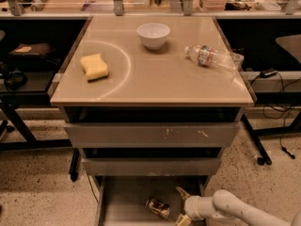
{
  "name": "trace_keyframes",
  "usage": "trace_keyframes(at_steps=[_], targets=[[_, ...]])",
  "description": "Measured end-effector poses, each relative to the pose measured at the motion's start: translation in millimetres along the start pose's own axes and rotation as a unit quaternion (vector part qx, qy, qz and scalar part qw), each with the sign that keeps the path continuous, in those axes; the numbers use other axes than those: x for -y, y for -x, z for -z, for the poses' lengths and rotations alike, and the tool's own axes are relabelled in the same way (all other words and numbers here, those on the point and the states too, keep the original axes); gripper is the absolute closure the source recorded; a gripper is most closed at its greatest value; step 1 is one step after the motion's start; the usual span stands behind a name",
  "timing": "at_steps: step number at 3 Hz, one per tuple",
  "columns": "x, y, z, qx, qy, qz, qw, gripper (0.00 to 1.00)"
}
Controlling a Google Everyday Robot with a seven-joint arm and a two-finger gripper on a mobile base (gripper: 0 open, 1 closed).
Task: Pick orange can from bottom drawer and place on counter
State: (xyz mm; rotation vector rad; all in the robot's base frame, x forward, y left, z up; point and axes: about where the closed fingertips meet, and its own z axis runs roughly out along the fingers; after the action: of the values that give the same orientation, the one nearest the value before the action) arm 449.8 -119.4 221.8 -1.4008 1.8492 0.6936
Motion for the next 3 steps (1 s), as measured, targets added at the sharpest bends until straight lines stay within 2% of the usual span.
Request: trace_keyframes(at_steps=[2,3], targets=[[-1.2,-14.1,-65.1,-0.004,0.02,0.008,0.9998,0.0],[3.1,-23.2,-85.6,-0.011,0.017,0.009,0.9998,0.0]])
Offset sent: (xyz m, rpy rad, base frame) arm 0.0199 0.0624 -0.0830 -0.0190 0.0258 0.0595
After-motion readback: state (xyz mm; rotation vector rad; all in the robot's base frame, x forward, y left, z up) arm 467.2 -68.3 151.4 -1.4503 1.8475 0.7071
